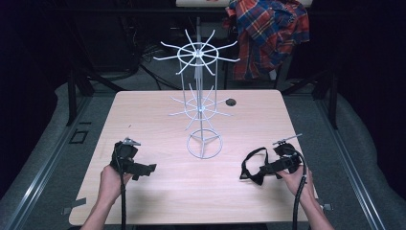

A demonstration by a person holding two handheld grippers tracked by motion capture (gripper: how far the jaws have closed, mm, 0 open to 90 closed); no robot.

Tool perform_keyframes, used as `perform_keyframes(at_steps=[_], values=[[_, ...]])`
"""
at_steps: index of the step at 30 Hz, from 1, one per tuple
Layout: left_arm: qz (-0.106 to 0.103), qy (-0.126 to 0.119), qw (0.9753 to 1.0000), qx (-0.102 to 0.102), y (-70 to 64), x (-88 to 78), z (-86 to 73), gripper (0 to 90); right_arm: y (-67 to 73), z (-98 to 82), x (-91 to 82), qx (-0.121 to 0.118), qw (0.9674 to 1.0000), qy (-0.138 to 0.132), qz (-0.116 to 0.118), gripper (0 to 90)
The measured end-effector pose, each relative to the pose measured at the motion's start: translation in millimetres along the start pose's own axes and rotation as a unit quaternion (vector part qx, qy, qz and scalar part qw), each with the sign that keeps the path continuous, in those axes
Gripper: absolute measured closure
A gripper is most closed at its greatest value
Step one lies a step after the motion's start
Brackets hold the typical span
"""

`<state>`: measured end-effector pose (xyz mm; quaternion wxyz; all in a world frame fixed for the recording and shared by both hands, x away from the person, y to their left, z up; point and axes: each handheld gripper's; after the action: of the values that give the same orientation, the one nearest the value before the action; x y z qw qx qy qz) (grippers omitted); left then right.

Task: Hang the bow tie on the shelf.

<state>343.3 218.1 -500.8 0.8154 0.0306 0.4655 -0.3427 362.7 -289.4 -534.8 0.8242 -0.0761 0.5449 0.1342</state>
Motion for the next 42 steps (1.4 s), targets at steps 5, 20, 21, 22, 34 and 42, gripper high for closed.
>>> perform_keyframes(at_steps=[5,20,21,22,34,42], values=[[0.0,-0.002,1.0,-0.003,0.7,-0.3,-0.4,0.0,1.6,1.0,1.8,0.008,0.9997,0.011,-0.022,30.7],[0.006,0.011,0.9999,0.003,-0.7,2.2,1.3,2.2,4.6,2.9,9.5,0.016,0.9988,0.015,-0.044,34.6],[0.006,0.011,0.9999,0.002,-0.7,2.2,1.2,2.2,6.1,3.8,10.1,0.014,0.9986,0.013,-0.048,35.6],[0.007,0.011,0.9999,0.003,-0.6,2.1,1.2,2.2,7.0,4.5,10.3,0.012,0.9987,0.014,-0.047,36.5],[0.006,0.011,0.9999,0.001,-0.6,1.4,1.1,2.1,10.9,5.2,12.2,0.018,0.9985,0.013,-0.05,39.5],[0.007,0.011,0.9999,0.001,-0.7,1.9,0.9,2.1,10.6,5.2,13.4,0.027,0.9985,0.013,-0.046,39.3]])
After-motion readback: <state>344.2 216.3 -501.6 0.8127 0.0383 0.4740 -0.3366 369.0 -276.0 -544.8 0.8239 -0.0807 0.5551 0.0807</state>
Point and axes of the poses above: each handheld gripper's, and its own axes: x roughly forward along the jaws, z roughly out of its top, y roughly to its left, and after that the axes turned 12 degrees about -z, right-handed
